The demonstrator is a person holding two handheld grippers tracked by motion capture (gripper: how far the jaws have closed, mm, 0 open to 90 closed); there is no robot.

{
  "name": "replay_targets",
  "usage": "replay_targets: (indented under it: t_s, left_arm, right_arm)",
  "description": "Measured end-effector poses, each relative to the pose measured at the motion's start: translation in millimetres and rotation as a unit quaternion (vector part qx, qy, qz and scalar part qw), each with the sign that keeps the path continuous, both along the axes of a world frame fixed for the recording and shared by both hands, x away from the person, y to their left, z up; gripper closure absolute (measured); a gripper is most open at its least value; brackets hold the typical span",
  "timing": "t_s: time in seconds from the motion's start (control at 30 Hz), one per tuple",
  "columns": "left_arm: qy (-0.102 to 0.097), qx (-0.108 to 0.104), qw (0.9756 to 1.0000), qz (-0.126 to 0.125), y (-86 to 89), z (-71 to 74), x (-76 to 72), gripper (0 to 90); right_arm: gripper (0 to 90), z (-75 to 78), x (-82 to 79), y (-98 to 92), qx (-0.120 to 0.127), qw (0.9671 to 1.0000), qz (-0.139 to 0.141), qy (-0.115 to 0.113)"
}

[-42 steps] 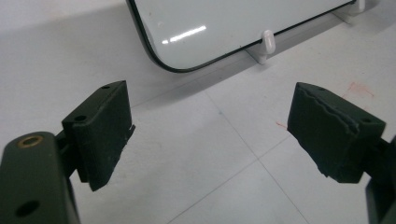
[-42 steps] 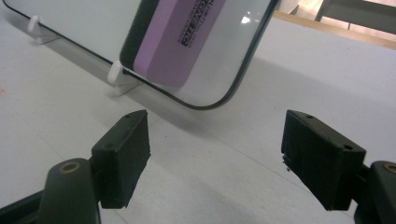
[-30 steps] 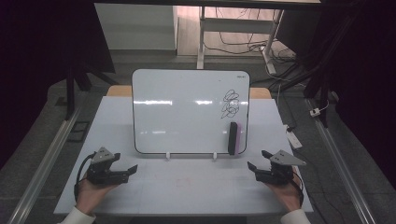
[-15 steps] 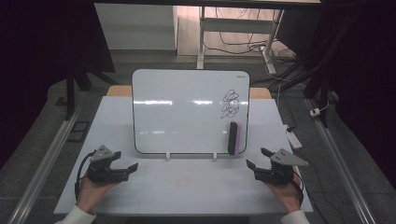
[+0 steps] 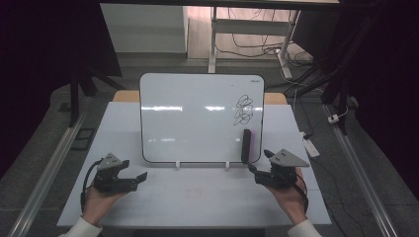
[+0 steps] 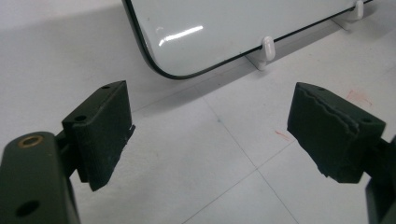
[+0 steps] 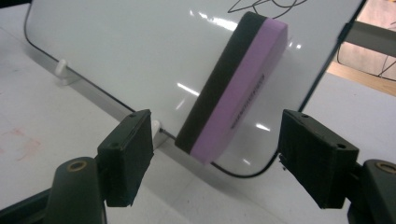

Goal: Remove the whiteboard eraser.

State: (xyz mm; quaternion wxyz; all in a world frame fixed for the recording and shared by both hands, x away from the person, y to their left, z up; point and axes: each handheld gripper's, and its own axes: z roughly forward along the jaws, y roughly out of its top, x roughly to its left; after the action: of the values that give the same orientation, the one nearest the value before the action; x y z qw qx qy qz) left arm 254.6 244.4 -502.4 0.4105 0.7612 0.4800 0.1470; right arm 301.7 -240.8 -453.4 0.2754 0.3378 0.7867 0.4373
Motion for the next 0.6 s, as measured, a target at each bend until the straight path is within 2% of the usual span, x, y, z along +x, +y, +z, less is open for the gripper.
replay_targets:
  t_s: [0.23,0.27,0.33,0.37,0.6]
  left_arm:
    - [0.002,0.004,1.0,0.0,-0.2,-0.9,-0.7,14.9]
    - [0.001,0.005,1.0,0.0,-0.3,-1.1,-0.8,14.9]
    - [0.0,0.006,1.0,0.0,-0.3,-1.1,-1.4,14.9]
    - [-0.001,0.005,1.0,-0.001,0.1,-0.9,-1.9,14.9]
    - [0.001,0.006,1.0,0.002,1.2,-2.2,-1.6,14.9]
  right_arm:
    - [27.4,3.6,16.4,19.6,-0.008,0.9995,-0.027,0.013]
    - [28.2,3.7,20.6,24.8,-0.011,0.9989,-0.044,0.017]
    - [28.9,3.1,22.2,26.7,-0.012,0.9986,-0.049,0.018]
    - [30.6,0.5,24.5,29.8,-0.016,0.9978,-0.062,0.02]
    - [39.5,-10.7,26.5,36.1,-0.028,0.9965,-0.076,0.022]
